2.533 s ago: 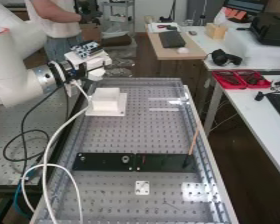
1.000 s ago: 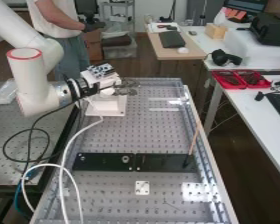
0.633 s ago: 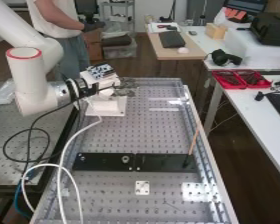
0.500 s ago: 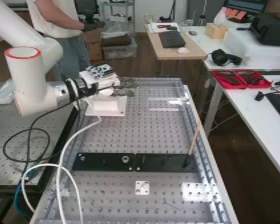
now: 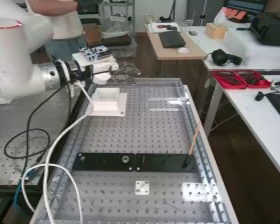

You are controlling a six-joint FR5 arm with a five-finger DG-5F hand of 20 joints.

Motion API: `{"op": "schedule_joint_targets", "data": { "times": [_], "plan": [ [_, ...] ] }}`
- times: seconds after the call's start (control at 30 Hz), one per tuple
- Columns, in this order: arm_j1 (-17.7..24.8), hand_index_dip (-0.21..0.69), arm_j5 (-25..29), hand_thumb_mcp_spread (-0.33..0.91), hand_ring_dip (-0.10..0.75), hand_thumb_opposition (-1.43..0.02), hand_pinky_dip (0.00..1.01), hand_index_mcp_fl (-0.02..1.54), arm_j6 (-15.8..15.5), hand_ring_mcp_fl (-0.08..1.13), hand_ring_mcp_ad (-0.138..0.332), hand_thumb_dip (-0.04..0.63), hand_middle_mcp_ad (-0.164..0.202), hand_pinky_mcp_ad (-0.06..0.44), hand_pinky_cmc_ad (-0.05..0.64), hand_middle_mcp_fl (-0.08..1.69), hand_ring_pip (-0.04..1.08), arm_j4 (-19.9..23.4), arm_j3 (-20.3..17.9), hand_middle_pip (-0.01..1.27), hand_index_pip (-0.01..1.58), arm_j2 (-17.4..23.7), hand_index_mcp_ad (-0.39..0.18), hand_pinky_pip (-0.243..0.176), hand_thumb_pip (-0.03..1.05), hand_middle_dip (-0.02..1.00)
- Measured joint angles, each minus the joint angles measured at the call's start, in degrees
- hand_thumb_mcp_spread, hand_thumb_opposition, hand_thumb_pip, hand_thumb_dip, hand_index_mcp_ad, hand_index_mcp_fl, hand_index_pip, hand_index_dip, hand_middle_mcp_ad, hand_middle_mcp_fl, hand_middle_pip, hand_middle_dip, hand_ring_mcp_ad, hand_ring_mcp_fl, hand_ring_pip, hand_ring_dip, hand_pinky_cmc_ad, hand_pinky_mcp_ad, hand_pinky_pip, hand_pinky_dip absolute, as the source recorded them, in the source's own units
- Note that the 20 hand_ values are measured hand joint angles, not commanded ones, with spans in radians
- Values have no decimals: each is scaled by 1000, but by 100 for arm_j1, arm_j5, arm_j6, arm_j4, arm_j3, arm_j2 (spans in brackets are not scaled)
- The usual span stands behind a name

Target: Grab the larger nut and place it in the white container

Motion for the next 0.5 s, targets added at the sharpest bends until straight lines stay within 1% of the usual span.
{"op": "schedule_joint_targets", "data": {
  "times": [0.03, 0.07, 0.1, 0.13, 0.17, 0.2, 0.23, 0.3, 0.33, 0.37, 0.4, 0.47, 0.5],
  "plan": [
    [-48, -72, 1, 192, 126, -850, 632, 17, -57, 0, 133, 251, 66, 246, 332, 7, 126, -228, 95, 126, 805, 104, -169, -112, 677, 229],
    [-115, -72, -4, 188, 126, -848, 632, 23, -113, 0, 134, 236, 66, 255, 332, 7, 126, -477, 215, 122, 740, 222, -169, -120, 665, 229],
    [-155, -75, -10, 176, 126, -848, 632, 23, -133, 3, 134, 220, 66, 265, 332, 2, 105, -577, 271, 113, 658, 277, -169, -124, 661, 227],
    [-227, -75, -23, 178, 126, -834, 620, 19, -150, 0, 141, 206, 68, 262, 335, 2, 108, -685, 340, 113, 538, 351, -169, -124, 651, 227],
    [-325, -75, -51, 178, 126, -817, 625, 23, -152, 0, 141, 204, 68, 265, 335, 2, 89, -740, 402, 113, 468, 426, -168, -124, 635, 229],
    [-373, -75, -66, 169, 126, -822, 609, 23, -148, 3, 138, 190, 65, 279, 332, 2, 91, -752, 427, 113, 384, 459, -168, -120, 621, 229],
    [-481, -75, -106, 162, 126, -810, 599, 23, -138, 3, 138, 188, 66, 281, 328, 2, 89, -770, 483, 113, 304, 523, -161, -126, 600, 227],
    [-634, -75, -152, 161, 126, -806, 592, 17, -125, 0, 154, 175, 68, 278, 349, 2, 89, -805, 578, 113, 244, 601, -154, -126, 595, 229],
    [-726, -66, -164, 162, 126, -806, 592, 23, -116, 0, 154, 173, 68, 283, 363, 2, 93, -829, 653, 113, 227, 649, -152, -126, 590, 229],
    [-793, -59, -148, 162, 126, -806, 588, 17, -111, 0, 155, 176, 68, 291, 365, 2, 72, -848, 719, 113, 199, 695, -152, -127, 581, 229],
    [-824, -59, -121, 159, 126, -803, 578, 23, -109, 0, 155, 162, 68, 297, 379, 3, 72, -860, 754, 113, 182, 721, -152, -127, 571, 229],
    [-880, -59, 65, 164, 126, -796, 559, 23, -94, 0, 155, 157, 65, 297, 380, 3, 75, -901, 857, 113, 145, 765, -154, -127, 562, 229],
    [-885, -61, 152, 157, 126, -787, 559, 23, -84, 0, 155, 157, 63, 297, 398, 3, 75, -919, 889, 113, 134, 765, -164, -127, 553, 229]
  ]
}}
